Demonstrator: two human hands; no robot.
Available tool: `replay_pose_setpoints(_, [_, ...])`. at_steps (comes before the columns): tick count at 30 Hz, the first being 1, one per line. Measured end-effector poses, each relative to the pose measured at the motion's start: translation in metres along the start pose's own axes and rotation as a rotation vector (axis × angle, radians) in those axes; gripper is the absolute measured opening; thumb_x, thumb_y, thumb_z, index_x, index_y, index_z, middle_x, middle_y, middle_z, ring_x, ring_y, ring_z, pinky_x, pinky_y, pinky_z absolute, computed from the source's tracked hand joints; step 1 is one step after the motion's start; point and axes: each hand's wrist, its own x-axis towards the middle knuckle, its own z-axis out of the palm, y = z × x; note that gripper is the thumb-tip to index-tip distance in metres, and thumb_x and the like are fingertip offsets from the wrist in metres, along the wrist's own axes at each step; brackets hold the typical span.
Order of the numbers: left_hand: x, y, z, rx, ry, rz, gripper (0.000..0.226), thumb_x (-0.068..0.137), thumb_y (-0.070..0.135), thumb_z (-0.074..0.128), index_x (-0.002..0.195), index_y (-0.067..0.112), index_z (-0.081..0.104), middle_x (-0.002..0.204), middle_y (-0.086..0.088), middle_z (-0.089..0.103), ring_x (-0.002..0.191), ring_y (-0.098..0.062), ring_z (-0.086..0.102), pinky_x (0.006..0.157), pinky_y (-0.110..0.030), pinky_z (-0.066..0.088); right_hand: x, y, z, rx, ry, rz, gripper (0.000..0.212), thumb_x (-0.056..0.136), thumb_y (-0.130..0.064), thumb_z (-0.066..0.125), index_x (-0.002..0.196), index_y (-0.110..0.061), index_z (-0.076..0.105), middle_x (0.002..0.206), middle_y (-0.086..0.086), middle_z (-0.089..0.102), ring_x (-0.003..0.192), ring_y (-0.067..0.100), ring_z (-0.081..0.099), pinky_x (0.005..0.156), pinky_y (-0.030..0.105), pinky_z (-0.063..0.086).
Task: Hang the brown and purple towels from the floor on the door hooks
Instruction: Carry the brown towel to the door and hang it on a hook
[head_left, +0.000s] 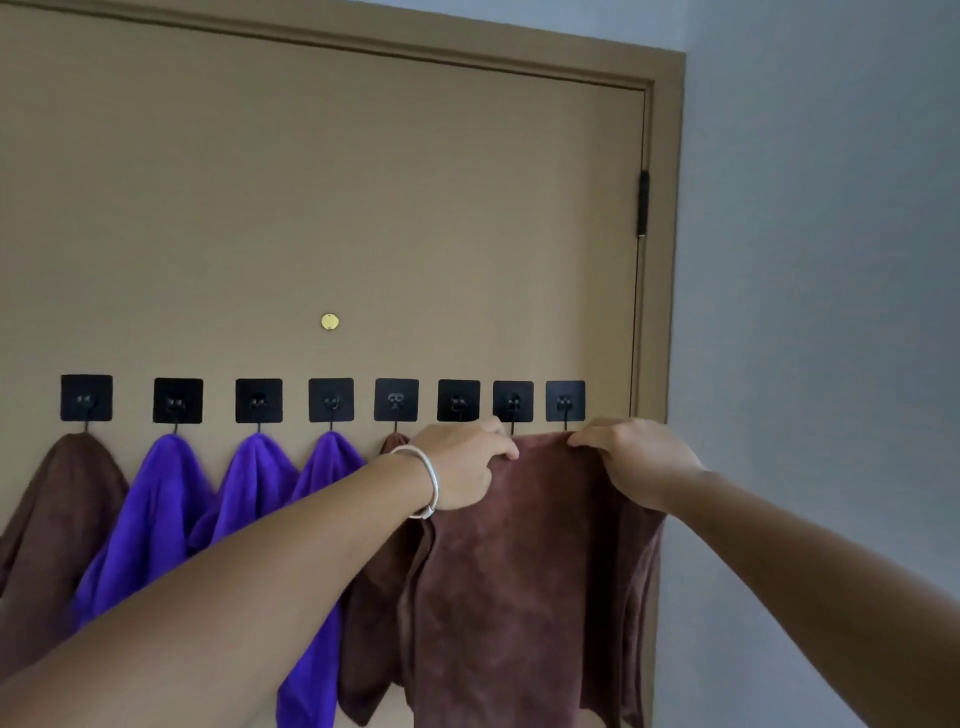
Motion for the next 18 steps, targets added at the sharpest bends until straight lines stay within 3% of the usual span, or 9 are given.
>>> replay_pose_setpoints(8, [0.08, -0.039, 0.039, -0.078, 0.021, -0.104, 0.052, 0.085, 0.019, 0.04, 0.132, 0.038, 0.05, 0.123, 0.016, 0.045, 0.109, -0.014, 0.051, 0.084, -0.027, 0.038, 0.074, 0.036, 0.054, 0.064, 0.099, 0.084, 0.038, 0.09, -0.009, 0.044, 0.117, -0.028, 0.064, 0.121, -0.006, 0.061, 0.104, 0.019, 0.058, 0.081, 0.035, 0.051])
replay_pose_setpoints(13, [0.115, -0.059, 0.057, 0.073, 0.02, -0.139, 0.052, 0.087, 0.02, 0.041, 0.135, 0.038, 0.047, 0.12, 0.011, 0.044, 0.103, -0.021, 0.054, 0.077, -0.028, 0.035, 0.103, 0.051, 0.098, 0.09, 0.101, 0.031, 0.041, 0.092, -0.008, 0.041, 0.125, -0.023, 0.06, 0.118, 0.002, 0.057, 0.1, 0.025, 0.058, 0.08, 0.039, 0.05])
replay_pose_setpoints(18, [0.114, -0.065, 0.076, 0.192, 0.058, -0.124, 0.045, 0.086, 0.02, 0.042, 0.125, 0.037, 0.053, 0.114, 0.009, 0.049, 0.096, -0.021, 0.058, 0.08, -0.041, 0.048, 0.104, 0.043, 0.133, 0.005, 0.225, 0.018, 0.035, 0.086, -0.007, 0.049, 0.114, -0.021, 0.063, 0.103, 0.001, 0.06, 0.091, 0.024, 0.057, 0.061, 0.034, 0.048])
